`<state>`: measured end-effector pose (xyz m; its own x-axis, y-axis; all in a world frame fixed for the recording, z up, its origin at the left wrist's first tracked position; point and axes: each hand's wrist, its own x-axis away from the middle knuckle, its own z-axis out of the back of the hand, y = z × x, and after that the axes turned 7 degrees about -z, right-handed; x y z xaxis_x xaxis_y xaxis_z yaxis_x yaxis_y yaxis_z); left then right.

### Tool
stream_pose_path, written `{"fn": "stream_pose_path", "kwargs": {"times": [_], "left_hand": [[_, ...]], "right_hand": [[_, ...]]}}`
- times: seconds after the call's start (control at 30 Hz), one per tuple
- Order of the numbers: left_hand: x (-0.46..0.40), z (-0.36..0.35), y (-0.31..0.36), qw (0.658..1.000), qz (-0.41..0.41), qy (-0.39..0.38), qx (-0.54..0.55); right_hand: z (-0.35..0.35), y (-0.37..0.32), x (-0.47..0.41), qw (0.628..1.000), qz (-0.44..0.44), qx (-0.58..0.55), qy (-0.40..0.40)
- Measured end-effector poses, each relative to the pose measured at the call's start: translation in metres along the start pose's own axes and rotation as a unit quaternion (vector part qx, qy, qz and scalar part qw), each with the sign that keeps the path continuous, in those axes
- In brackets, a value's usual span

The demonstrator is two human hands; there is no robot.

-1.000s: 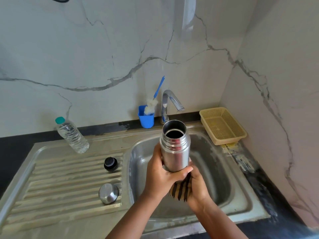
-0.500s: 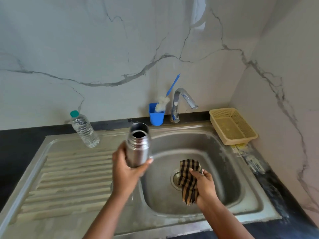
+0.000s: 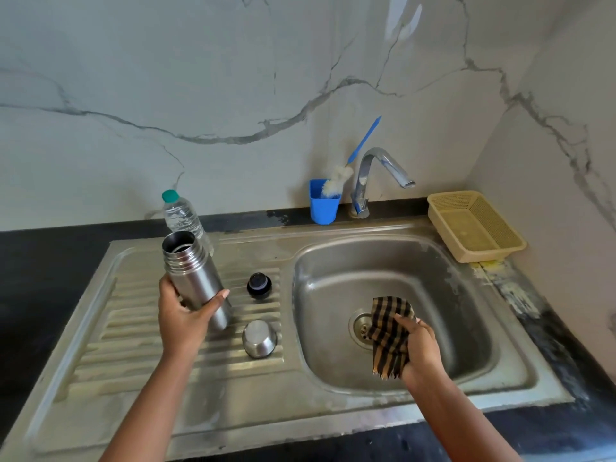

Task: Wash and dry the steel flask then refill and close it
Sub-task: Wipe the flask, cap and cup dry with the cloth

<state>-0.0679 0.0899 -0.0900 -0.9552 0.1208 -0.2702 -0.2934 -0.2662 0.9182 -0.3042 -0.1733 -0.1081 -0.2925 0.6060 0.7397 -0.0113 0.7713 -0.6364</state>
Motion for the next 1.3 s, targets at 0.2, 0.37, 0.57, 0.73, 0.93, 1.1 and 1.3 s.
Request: {"fn": "stream_pose_path", "kwargs": {"times": [0.2, 0.37, 0.57, 0.73, 0.93, 1.1, 1.3], "left_hand": [[0.0, 0.002, -0.015, 0.999, 0.026, -0.022, 0.009], [-0.001, 0.003, -0.02, 0.999, 0.024, -0.027, -0.003], [0.004, 0.004, -0.027, 0.999, 0.031, -0.035, -0.02], [0.007, 0.005, -0.02, 0.999, 0.021, -0.043, 0.002], [0.026, 0.009, -0.017, 1.0, -0.003, 0.019, -0.001], [0.064, 0.007, -0.007, 0.996, -0.04, 0.077, -0.036], [0.085, -0.016, 0.019, 0.978, -0.193, -0.059, -0.048]], "right_hand": [[0.0, 0.003, 0.001, 0.999, 0.016, -0.032, -0.011], [-0.002, 0.004, -0.002, 0.999, 0.022, -0.035, -0.018], [-0.001, 0.013, -0.007, 0.999, 0.013, -0.031, -0.017], [-0.007, 0.016, -0.007, 0.999, 0.006, -0.031, -0.031], [-0.01, 0.017, -0.005, 0.999, 0.004, -0.035, -0.038], [-0.014, 0.022, -0.003, 0.999, 0.001, -0.04, -0.036], [-0.014, 0.027, 0.001, 0.999, -0.005, -0.032, -0.033]]}}
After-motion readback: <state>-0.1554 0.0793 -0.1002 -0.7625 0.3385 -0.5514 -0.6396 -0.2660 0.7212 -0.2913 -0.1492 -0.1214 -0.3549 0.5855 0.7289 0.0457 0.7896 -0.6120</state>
